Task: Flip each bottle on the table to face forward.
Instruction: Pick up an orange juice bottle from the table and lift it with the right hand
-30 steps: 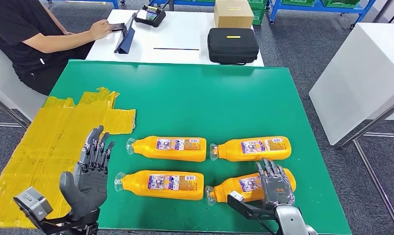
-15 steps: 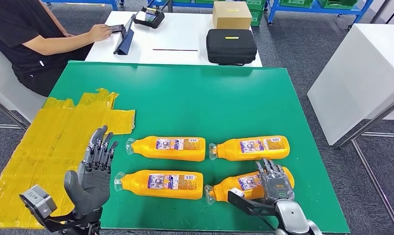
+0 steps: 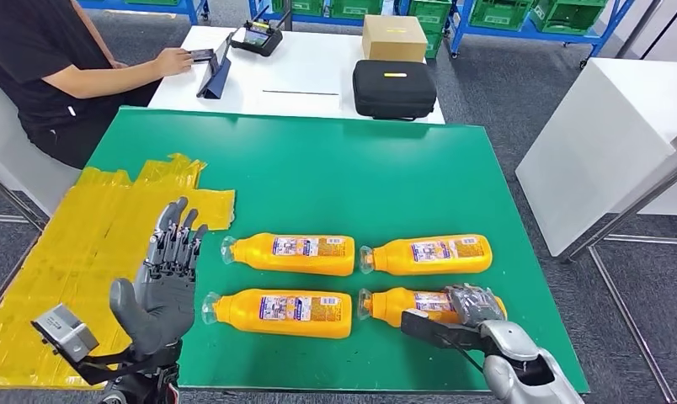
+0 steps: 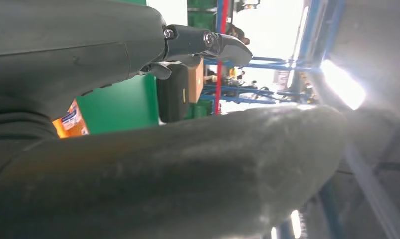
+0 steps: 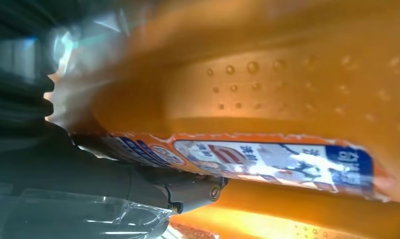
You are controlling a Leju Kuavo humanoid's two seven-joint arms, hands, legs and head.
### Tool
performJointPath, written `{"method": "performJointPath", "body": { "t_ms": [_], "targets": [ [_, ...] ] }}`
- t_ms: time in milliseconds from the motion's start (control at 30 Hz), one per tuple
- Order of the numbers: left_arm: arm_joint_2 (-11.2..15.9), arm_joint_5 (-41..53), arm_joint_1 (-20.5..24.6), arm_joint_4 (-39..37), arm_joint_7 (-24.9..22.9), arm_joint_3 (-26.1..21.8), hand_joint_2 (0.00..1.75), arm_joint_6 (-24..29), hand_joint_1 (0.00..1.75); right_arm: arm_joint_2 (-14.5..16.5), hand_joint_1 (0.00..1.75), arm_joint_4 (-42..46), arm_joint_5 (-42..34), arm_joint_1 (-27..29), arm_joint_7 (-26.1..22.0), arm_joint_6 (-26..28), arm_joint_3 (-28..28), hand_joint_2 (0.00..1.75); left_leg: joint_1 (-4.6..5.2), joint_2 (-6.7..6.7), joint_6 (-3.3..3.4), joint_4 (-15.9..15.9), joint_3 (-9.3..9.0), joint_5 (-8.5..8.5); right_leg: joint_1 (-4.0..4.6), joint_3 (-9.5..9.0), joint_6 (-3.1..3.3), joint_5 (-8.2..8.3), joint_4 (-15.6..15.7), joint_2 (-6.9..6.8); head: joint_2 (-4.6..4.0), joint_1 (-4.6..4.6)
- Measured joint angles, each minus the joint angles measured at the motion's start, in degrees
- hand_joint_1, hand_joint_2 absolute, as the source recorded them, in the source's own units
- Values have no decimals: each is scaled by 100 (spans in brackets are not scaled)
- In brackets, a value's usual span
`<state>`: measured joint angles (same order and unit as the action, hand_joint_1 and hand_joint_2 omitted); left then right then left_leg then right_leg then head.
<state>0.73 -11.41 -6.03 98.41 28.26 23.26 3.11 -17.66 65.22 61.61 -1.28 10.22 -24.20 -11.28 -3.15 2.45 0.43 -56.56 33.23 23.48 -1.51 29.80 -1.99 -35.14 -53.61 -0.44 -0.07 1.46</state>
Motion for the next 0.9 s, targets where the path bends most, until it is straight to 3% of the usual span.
{"method": "performJointPath", "body": {
  "t_ms": [33,233,433,500,567,633,667,700,767,900],
  "targets": [
    [-4,4,-4,-1,-7,-1,0,3,0,-33,175,-28,-66,-24,5,-21,-18,175,-3,-2,26,13,1,-95,2,3,-2,2,-2,-10,0,-9],
    [-18,61,-73,-2,-38,-25,0,18,0,-156,175,-99,-608,-93,-40,23,-96,175,22,-18,64,16,7,-83,-3,-4,3,0,46,-20,0,-39],
    [-9,74,-419,51,-245,-158,0,73,0,-88,175,607,-2250,451,-478,84,325,175,45,-23,65,15,-8,-43,6,-34,-12,13,65,-8,0,-44],
    [-5,70,-559,99,-255,-221,0,118,0,7,175,1074,-2694,774,-602,90,510,175,70,-28,64,10,-4,-31,-9,-32,-109,143,74,7,0,-43],
    [-5,68,-678,167,-255,-290,0,141,0,139,175,1608,-3133,1104,-725,44,703,175,115,-62,76,-20,17,-18,-68,-19,-349,624,129,22,0,-43],
    [-5,70,-775,226,-259,-348,0,160,0,298,175,2100,-3632,1387,-908,-54,886,175,164,-109,89,-54,57,-8,-124,3,-420,1013,152,18,0,-36],
    [-5,73,-814,256,-262,-374,44,171,0,378,175,2320,-3876,1499,-1010,-99,955,175,180,-126,91,-65,80,-7,-138,16,-401,1083,137,12,0,-32],
    [-6,76,-849,285,-265,-398,87,180,0,457,175,2533,-4112,1589,-1115,-134,1018,175,187,-139,85,-65,104,-14,-139,29,-350,1048,111,4,0,-29],
    [-10,80,-894,326,-274,-440,175,193,0,611,175,2970,-4562,1705,-1350,-164,1150,175,190,-150,73,-66,145,-24,-141,65,-363,1056,81,0,0,-29],
    [-40,68,-913,340,-335,-469,175,200,0,852,175,3709,-4953,1794,-1779,3,1320,175,187,-151,64,-64,175,-25,-140,124,-344,1041,62,2,0,-30]
  ]
}}
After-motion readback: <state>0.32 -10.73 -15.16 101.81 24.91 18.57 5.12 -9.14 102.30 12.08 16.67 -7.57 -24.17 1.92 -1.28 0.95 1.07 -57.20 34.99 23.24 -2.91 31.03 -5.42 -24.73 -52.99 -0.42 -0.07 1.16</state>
